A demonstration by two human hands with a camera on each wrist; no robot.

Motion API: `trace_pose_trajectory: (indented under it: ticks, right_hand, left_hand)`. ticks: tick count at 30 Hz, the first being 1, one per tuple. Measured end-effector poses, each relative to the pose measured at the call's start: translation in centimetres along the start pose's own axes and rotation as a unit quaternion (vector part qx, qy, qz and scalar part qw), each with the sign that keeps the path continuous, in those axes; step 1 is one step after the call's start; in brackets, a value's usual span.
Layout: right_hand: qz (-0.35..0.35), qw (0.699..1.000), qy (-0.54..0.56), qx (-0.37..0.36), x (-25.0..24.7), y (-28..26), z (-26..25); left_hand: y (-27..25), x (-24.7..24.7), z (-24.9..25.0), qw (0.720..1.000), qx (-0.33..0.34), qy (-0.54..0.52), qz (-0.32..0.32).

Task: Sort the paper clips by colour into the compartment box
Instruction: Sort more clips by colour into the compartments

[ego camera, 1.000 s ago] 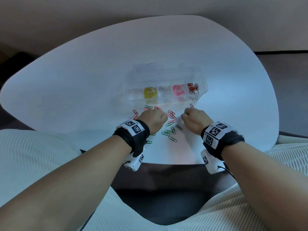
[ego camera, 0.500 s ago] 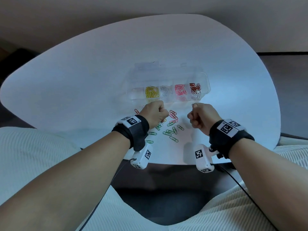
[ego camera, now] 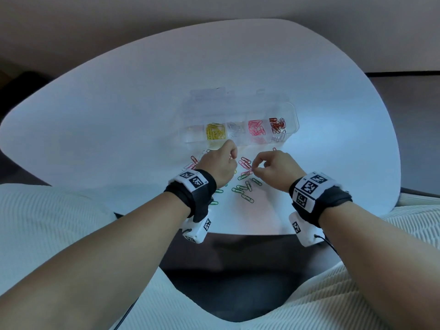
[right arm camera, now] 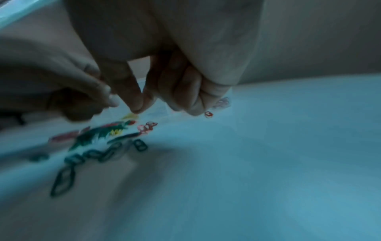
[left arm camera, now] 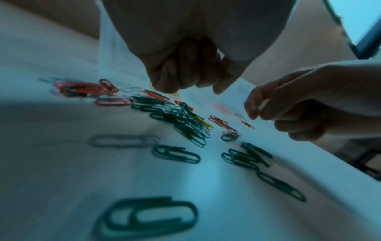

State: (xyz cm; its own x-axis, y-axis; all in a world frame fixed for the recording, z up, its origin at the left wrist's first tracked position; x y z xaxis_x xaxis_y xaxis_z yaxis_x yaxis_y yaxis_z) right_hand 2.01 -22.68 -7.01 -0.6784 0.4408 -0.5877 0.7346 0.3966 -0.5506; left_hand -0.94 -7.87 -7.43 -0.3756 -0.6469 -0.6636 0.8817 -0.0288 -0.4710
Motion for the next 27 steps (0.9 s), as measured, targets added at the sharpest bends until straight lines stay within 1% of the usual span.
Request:
trace_pose_trajectory:
  ticks: [1,3,6,8,12,16,19,22,24,27]
  right_hand:
    - [0.006,0.999,-0.043,-0.015,0.0,-0.1,-0.4]
    - [0.004,0.995,-0.103,-0.019,0.3,0.0,-0.7]
    - [-0.003,0.987,-0.159,-0.003,0.6,0.2,-0.3]
    - [-0.003,0.985,-0.17,0.003,0.6,0.2,-0.1]
    - [0.006,0.987,-0.157,0.022,0.3,0.3,0.2]
    - [0.001,0.987,-0.155,0.028,0.5,0.5,0.5]
    - [0.0,0.991,-0.133,0.032,0.4,0.7,1.0]
    - [-0.006,0.998,-0.058,0.036,0.2,0.5,1.4]
    - [-0.012,0.999,-0.002,0.037,0.4,0.5,1.6]
    - [-0.004,0.998,0.045,0.047,0.4,0.5,1.7]
  left_hand:
    - [0.0,0.0,0.3,0.999,0.012,0.037,0.001]
    - [0.2,0.1,0.7,0.996,0.02,0.086,-0.002]
    - [0.6,0.6,0.5,0.994,0.015,0.103,-0.01]
    - [0.7,1.1,0.1,0.994,0.007,0.108,-0.017]
    - [0.7,1.3,-0.7,0.992,-0.008,0.125,-0.011]
    - [0.7,1.0,-0.3,0.988,0.008,0.155,0.013]
    - [0.7,1.0,-0.1,0.987,0.015,0.161,0.011]
    - [0.8,1.2,0.0,0.985,0.015,0.17,-0.001]
    - [0.7,1.4,0.2,0.984,0.014,0.179,0.005]
    - [0.5,1.7,0.3,0.983,0.003,0.186,0.006]
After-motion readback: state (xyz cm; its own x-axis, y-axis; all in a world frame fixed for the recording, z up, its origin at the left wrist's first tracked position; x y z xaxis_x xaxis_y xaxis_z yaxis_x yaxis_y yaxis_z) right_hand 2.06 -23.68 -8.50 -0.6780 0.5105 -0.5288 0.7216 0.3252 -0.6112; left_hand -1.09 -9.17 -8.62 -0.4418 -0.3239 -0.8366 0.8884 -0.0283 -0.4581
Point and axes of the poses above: each hand's wrist, its own y-axis towards the middle knuckle, its own x-axis out of the palm, z = x × y, the point moved 7 cm from there along y, towards the middle knuckle, and after that the axes turned 7 degrees about -z, right-handed, at the moved point
